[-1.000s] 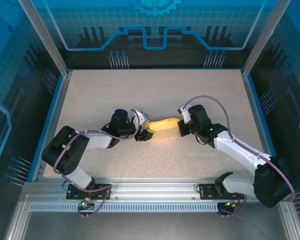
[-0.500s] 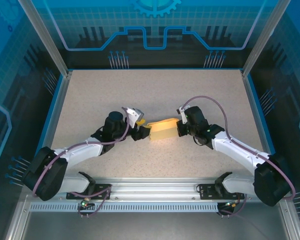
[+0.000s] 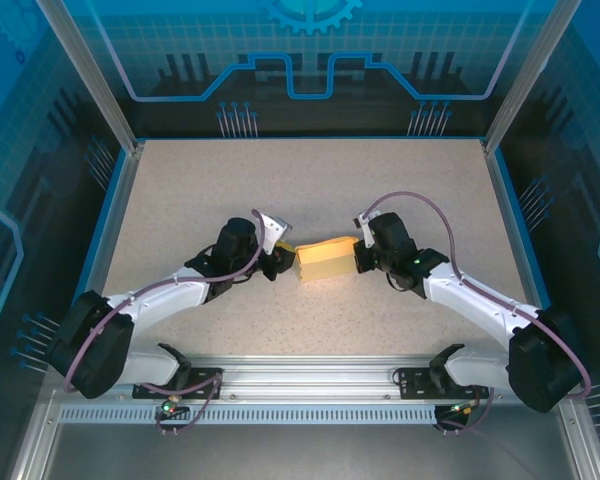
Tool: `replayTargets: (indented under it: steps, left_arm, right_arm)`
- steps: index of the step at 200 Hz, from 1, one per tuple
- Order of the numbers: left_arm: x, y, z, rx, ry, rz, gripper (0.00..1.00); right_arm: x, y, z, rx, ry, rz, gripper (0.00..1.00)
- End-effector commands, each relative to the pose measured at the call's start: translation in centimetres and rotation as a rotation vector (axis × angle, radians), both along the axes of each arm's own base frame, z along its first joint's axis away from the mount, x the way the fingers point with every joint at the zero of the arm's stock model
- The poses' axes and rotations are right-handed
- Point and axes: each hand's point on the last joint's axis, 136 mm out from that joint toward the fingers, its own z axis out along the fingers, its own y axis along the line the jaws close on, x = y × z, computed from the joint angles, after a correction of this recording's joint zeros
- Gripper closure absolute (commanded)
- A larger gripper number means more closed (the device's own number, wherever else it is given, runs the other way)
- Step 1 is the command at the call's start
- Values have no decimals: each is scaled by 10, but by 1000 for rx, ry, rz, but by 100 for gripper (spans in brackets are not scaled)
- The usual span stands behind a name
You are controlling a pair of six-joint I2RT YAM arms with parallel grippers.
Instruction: Fold the paper box
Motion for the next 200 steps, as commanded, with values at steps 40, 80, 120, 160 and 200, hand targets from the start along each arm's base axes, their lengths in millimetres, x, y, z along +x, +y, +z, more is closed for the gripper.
replayTargets:
  steps: [40,80,120,160,200]
  left_arm:
    - [3,-6,4,-9,67,45,88]
    - [7,-10,11,-175,220,192,91]
    - [9,-22,13,-233,293,254,98]
    - [11,-22,2,-235,297,347,99]
    - [8,-21,-6,-199,237,411,99]
  right_arm:
    - [-10,1,-11,-1,36,-11,100]
    - [-14,5,-13,5,35,-17,100]
    - [-16,7,-15,-3,36,-16,100]
    - [-18,5,-16,-12,32,-24,100]
    - [-18,1,-19,-33,26,-31,100]
